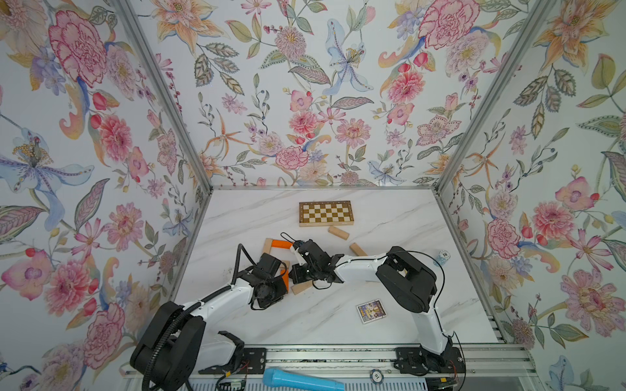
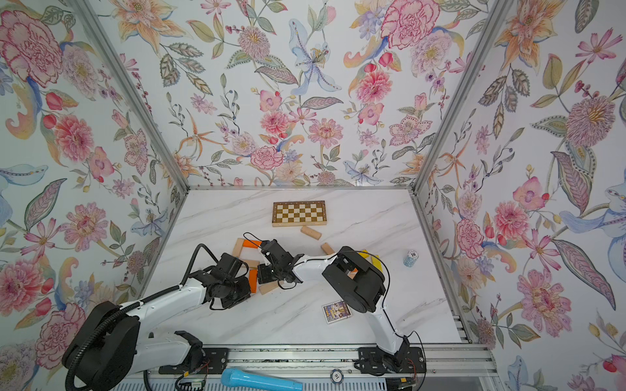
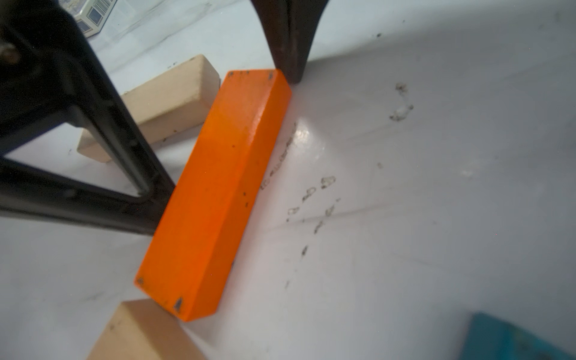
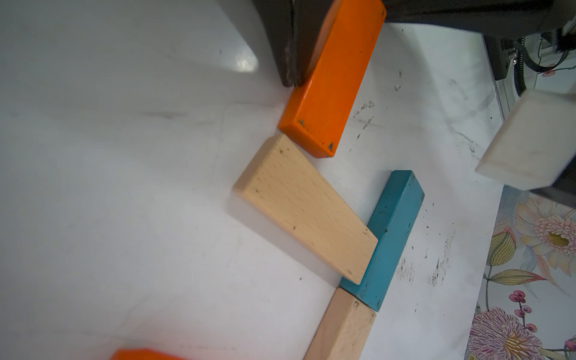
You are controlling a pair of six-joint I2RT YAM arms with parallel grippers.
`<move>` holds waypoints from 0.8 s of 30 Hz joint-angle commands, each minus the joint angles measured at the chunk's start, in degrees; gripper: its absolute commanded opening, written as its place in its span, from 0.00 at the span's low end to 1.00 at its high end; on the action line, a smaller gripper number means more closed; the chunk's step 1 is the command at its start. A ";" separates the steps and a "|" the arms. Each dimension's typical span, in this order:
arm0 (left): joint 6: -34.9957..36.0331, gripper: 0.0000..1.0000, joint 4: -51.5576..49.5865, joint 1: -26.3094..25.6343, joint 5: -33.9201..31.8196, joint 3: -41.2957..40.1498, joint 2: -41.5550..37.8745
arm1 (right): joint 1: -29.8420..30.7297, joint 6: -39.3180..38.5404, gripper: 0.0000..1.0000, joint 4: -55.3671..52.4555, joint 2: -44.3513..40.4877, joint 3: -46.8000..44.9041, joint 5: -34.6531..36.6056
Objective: Assemble the number 6 with building blocks
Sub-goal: Assemble the building block at the center of the board.
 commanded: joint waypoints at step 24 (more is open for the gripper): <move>2.63 0.00 -3.48 3.19 -1.72 -0.12 -1.14 | 0.33 -0.59 0.00 -1.98 -0.92 -1.15 2.23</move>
